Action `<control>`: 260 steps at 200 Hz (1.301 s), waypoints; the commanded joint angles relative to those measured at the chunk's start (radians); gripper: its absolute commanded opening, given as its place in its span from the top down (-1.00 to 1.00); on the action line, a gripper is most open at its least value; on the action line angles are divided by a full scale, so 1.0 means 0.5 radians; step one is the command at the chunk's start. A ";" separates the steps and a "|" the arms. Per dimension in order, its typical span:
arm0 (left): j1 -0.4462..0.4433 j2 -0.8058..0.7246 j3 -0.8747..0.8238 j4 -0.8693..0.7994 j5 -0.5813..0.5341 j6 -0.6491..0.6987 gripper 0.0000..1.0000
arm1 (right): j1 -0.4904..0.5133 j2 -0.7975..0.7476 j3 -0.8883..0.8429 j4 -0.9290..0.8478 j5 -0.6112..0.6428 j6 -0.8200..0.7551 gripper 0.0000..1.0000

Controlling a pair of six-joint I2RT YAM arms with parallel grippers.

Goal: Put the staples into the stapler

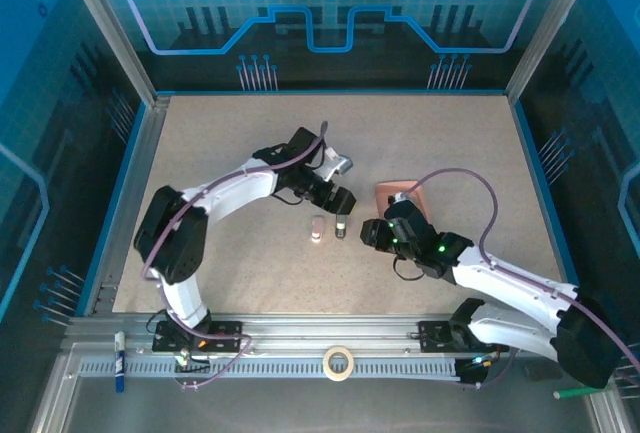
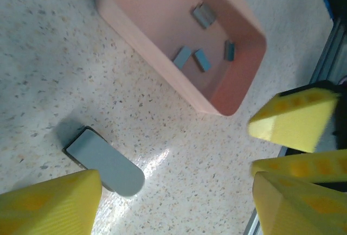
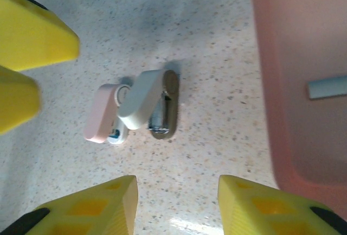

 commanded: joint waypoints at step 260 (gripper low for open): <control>0.393 -0.643 -0.944 0.626 -0.382 -0.616 -0.72 | -0.248 1.219 0.891 -0.551 -0.608 -0.280 0.26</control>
